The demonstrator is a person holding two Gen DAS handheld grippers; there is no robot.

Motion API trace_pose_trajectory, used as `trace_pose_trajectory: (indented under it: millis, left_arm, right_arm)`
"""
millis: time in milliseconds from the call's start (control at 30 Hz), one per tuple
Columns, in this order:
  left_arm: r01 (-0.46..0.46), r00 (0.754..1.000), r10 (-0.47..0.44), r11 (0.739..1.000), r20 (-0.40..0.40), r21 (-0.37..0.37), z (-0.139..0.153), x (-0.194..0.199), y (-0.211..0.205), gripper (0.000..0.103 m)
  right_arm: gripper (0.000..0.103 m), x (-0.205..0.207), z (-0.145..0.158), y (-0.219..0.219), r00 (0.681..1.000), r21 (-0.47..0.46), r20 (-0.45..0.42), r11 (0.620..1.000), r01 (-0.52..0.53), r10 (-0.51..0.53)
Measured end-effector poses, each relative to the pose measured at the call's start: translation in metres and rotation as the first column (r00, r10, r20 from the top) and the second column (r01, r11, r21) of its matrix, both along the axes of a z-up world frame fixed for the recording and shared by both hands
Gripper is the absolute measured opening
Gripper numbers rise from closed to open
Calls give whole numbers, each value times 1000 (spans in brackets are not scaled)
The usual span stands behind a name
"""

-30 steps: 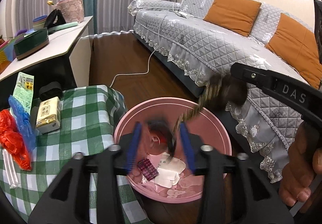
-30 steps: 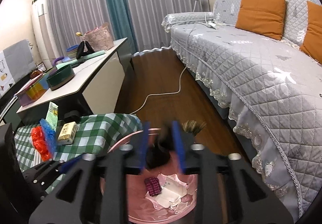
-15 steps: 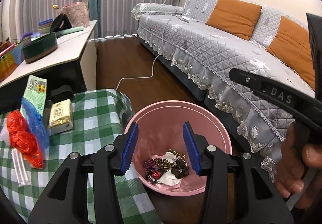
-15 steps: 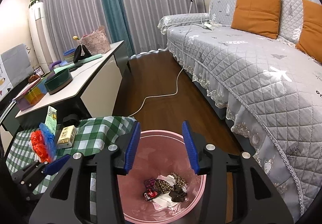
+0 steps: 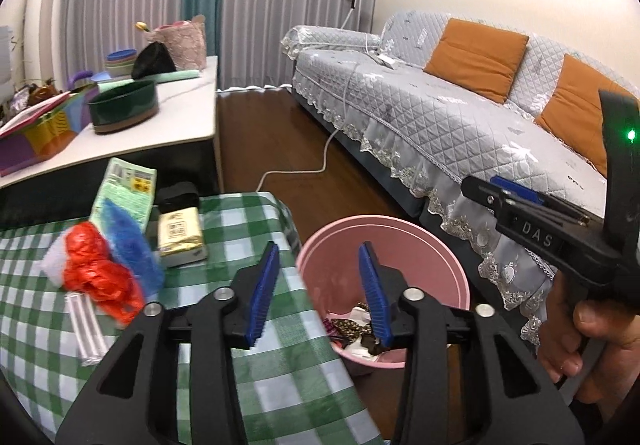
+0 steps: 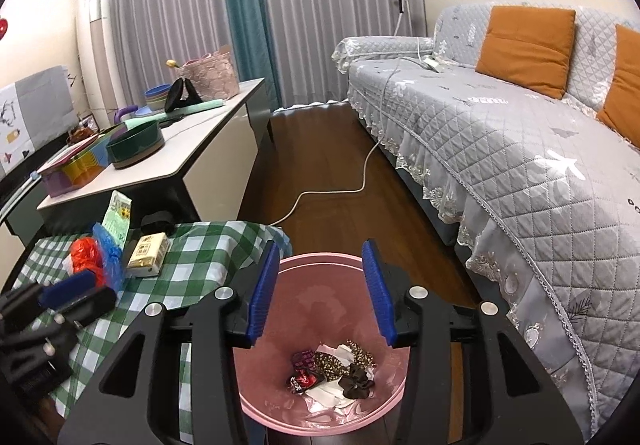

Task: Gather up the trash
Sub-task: 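Move both open tools back toward the trash pile on the table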

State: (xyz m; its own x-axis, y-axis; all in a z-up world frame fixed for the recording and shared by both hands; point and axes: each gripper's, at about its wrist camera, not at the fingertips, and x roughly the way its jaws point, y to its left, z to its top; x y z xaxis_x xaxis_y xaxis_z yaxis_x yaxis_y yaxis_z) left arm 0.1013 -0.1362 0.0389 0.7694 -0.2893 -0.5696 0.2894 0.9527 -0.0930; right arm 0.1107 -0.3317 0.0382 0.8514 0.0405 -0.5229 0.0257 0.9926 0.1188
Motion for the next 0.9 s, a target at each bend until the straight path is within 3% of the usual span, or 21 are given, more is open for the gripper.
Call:
trace_pose_trajectory:
  millis: [200,333,700,900]
  left_arm:
    - [-36,999,36,999,21,-7,9,-11,32,31]
    - [-63,998,64,998,27,-12,11,-17,56,27]
    - [-166,986,167,985,18,-48,0,-26,116,21]
    - [-216,976,217,975,11,-55,-6,-26,141,19]
  right_arm:
    - [42,-11,5,18,999,-19,20,999,-37,37]
    - [31,-15,4,26,998,3,15,998,-57,57]
    - [16,-20,3,52,997,0,21,997,-80,80]
    - [15,-17,2,70,993,-9,20,994,-112,113]
